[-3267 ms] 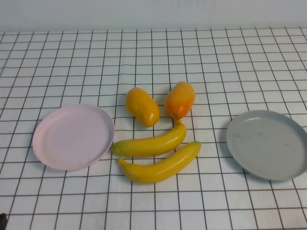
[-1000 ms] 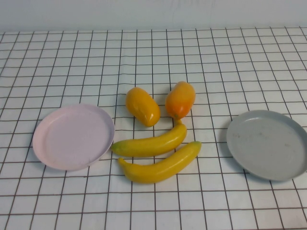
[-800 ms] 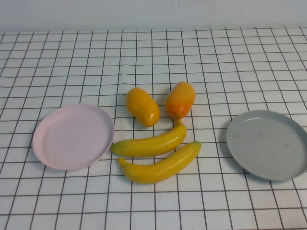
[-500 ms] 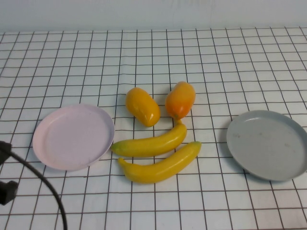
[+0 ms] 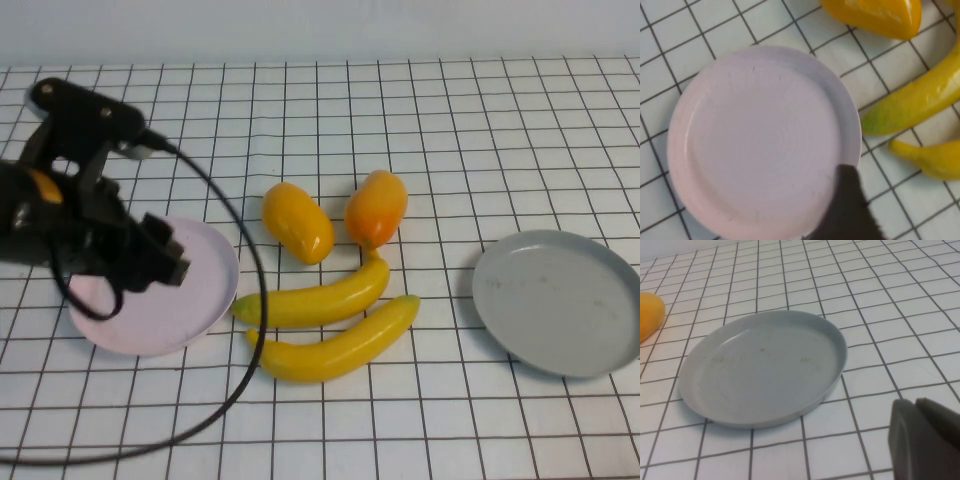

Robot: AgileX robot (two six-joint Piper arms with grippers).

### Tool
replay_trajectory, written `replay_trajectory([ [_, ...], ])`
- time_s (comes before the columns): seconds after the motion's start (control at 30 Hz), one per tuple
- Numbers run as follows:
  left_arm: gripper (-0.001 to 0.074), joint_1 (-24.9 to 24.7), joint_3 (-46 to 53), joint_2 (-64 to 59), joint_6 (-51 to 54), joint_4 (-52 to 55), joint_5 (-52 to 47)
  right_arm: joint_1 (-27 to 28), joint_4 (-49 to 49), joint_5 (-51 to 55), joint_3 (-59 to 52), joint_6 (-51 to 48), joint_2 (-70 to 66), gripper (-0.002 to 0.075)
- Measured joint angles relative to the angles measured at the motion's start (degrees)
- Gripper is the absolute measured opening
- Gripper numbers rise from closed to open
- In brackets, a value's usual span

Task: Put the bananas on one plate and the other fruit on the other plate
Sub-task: Put one type of fruit in the left plate

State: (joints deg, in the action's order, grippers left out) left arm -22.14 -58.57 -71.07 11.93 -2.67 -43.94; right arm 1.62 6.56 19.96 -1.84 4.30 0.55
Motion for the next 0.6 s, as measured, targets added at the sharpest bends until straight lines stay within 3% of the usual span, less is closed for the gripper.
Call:
replay_trajectory([
  [0.07, 0.0499, -1.0, -4.4, -5.0, -2.9, 0.3, 0.0, 0.0, 0.1, 0.0, 0.0, 0.0, 0.0, -0.0016],
  [0.17, 0.0635, -2.2, -11.0, -12.5, -4.7, 0.3, 0.0, 0.0, 0.1, 0.0, 0.0, 0.0, 0.0, -0.0016],
  [0.43, 0.0668, -4.4, -27.1, -29.0, -9.5, -6.3, 0.0, 0.0, 0.1, 0.0, 0.0, 0.0, 0.0, -0.0016],
  [0.6, 0.0668, -4.7, -30.1, -37.1, -18.2, -8.8, 7.0, 0.0, 0.1, 0.0, 0.0, 0.0, 0.0, -0.0016],
])
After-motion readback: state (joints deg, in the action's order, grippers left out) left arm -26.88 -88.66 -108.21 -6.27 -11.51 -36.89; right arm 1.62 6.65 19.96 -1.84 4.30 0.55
